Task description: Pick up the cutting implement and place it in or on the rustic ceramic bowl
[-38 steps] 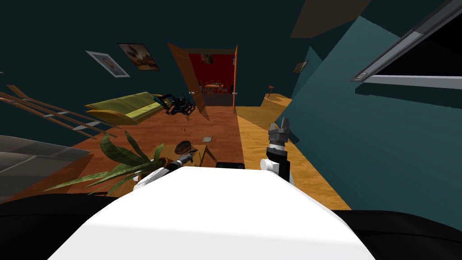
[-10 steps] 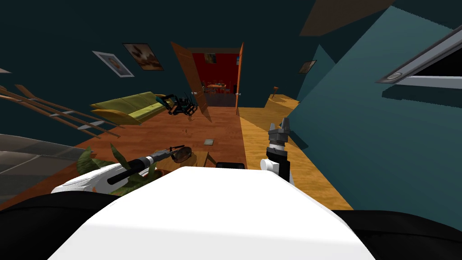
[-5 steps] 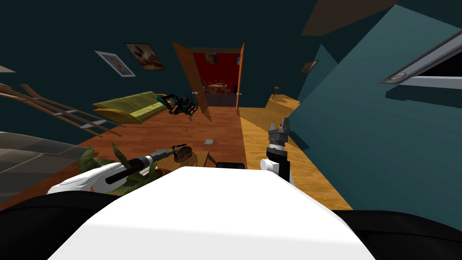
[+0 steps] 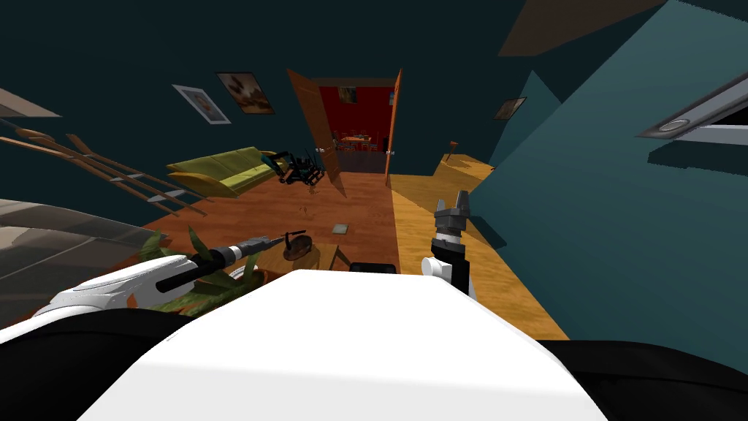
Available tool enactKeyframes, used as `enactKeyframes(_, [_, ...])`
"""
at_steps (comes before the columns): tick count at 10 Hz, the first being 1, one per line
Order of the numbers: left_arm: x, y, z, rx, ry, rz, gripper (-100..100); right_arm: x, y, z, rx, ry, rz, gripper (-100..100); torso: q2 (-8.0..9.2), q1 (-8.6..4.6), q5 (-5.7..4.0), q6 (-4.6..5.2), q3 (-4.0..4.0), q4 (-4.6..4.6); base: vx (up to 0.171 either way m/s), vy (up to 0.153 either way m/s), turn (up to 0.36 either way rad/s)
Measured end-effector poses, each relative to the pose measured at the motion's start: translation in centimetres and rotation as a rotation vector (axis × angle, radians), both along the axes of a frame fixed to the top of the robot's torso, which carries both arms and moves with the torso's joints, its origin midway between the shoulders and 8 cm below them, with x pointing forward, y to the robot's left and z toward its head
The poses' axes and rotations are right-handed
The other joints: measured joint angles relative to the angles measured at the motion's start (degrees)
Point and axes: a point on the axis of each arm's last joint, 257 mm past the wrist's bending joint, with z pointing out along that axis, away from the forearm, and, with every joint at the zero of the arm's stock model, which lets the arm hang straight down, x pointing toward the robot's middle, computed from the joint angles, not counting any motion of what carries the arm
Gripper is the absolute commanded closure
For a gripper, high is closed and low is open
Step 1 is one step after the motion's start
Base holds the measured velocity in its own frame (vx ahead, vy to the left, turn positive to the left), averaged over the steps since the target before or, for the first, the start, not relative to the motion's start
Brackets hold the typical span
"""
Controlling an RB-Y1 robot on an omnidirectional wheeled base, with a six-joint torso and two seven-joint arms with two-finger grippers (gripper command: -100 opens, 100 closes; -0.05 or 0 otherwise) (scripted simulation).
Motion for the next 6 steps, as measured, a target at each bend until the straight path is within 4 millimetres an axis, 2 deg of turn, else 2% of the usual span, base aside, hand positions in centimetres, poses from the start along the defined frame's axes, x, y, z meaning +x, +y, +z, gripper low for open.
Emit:
enactKeyframes(1, [0.25, 0.03, 0.55, 0.000, 0.001, -0.005, -100, 0.00, 0.00, 0.00, 0.000, 0.000, 0.000, 0, 0.00, 0.02, 0.01, 0.00, 0.00, 0.00, 0.006, -0.007, 0.011])
enactKeyframes(2, [0.28, 0.02, 0.61, -0.001, 0.001, -0.006, 0, 0.00, 0.00, 0.00, 0.000, 0.000, 0.000, 0, 0.02, 0.05, 0.02, 0.01, 0.01, 0.00, 0.000, 0.000, 0.000])
enactKeyframes(6, [0.27, 0.02, 0.60, -0.001, 0.001, -0.006, 0, 0.00, 0.00, 0.00, 0.000, 0.000, 0.000, 0, 0.05, 0.10, 0.03, 0.01, 0.03, 0.01, 0.000, 0.000, 0.000])
